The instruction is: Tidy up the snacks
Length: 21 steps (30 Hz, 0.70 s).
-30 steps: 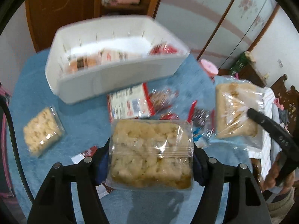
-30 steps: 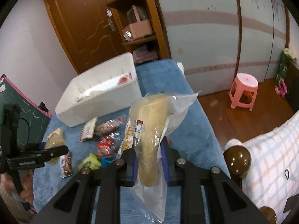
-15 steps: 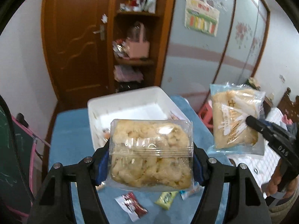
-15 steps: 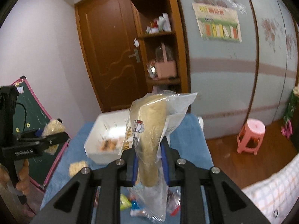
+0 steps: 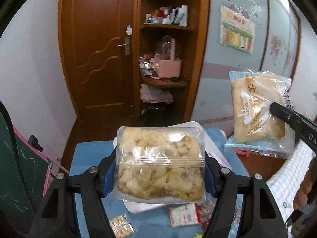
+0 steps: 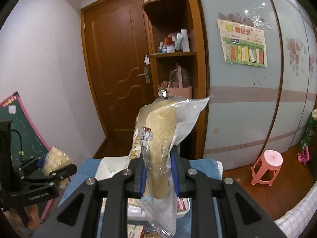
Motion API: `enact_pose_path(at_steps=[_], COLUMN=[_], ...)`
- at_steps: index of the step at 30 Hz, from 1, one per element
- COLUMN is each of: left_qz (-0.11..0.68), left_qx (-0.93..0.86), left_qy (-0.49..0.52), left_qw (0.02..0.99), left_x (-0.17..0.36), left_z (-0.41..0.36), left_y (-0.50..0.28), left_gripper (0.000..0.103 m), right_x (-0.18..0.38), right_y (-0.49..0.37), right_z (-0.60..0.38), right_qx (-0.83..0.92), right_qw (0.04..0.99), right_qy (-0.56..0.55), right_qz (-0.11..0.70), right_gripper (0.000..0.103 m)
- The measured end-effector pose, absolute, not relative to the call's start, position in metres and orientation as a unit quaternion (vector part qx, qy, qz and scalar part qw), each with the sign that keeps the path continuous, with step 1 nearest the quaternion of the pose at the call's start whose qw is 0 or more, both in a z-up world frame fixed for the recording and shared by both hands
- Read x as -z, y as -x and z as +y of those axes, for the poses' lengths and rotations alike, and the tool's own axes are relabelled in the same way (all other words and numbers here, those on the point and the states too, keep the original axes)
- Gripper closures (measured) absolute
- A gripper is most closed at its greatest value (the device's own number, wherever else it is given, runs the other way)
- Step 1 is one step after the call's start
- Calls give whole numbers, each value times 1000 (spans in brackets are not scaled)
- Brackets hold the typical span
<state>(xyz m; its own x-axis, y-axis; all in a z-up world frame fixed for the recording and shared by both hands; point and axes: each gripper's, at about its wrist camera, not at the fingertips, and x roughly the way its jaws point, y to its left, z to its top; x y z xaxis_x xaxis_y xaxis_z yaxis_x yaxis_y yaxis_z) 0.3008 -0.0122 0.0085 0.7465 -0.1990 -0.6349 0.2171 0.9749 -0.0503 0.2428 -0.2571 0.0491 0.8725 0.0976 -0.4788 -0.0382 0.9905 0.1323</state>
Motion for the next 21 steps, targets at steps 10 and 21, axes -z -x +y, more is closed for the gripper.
enact_pose_path(at_steps=[10,21], left_qz=[395,441], left_qx=[82,79], left_qy=[-7,-9], left_qw=[915,894], left_x=[45,81], left_z=[-11,-14], left_y=[-368,-407], left_gripper=[34,19], right_x=[9,54], right_y=[-311,-362], right_z=[-227,-205], right_qx=[-32,-61], right_qw=[944,908], right_qy=[-40,-41], right_qz=[326,412], right_gripper=[81,78])
